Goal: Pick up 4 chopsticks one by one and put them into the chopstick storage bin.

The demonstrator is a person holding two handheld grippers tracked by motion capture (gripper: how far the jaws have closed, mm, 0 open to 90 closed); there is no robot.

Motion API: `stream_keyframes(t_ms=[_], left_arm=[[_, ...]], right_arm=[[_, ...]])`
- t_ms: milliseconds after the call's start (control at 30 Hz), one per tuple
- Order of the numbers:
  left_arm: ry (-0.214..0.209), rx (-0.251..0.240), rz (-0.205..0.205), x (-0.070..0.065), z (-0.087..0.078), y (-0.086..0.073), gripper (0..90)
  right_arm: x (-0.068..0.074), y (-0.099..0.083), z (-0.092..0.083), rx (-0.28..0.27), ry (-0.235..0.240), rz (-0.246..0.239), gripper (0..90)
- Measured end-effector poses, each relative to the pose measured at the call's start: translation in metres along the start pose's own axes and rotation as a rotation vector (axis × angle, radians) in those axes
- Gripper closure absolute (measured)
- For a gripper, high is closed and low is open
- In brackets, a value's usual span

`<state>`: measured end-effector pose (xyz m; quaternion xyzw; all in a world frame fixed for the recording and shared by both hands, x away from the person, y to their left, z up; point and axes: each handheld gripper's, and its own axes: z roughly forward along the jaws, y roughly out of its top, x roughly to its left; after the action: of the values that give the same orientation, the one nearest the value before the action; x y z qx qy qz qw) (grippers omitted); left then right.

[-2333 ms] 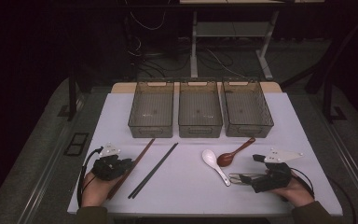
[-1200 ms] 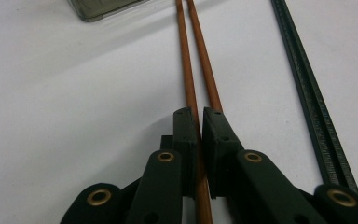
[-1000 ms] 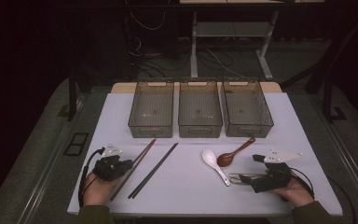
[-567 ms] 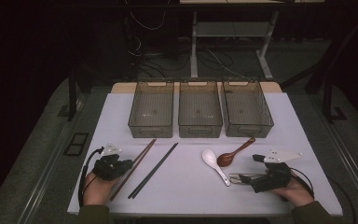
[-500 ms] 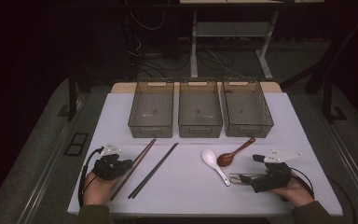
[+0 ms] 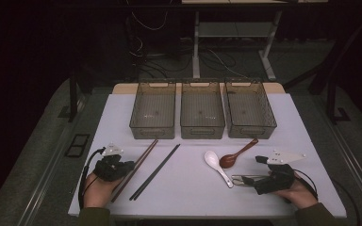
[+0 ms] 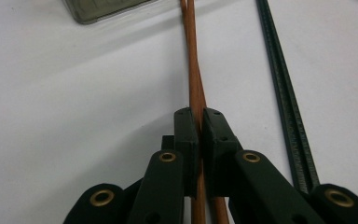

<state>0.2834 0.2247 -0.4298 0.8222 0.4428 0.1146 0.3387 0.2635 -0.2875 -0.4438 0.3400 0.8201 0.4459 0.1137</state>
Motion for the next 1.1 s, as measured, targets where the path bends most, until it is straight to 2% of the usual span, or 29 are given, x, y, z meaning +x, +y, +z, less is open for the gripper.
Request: stream_keyframes(t_ms=[367,667,967,1100], left_arm=[[-0.016,-0.028,0.024,-0.008,-0.006,0.007,84.4],[-0.046,-0.060,0.038,-0.012,-0.010,0.012,84.4],[-0.068,-0.114,0.060,-0.015,-0.016,0.023,84.4],[-0.073,-0.133,0.054,-0.015,-0.017,0.027,84.4]], right_arm=[[0.000,0.000,0.000,0.000,0.001,-0.001,3.0],[0.000,0.000,0.000,0.001,0.001,-0.002,3.0],[0.001,0.000,0.001,0.002,0.001,-0.004,2.9],[0.000,0.000,0.001,0.003,0.002,-0.005,3.0]])
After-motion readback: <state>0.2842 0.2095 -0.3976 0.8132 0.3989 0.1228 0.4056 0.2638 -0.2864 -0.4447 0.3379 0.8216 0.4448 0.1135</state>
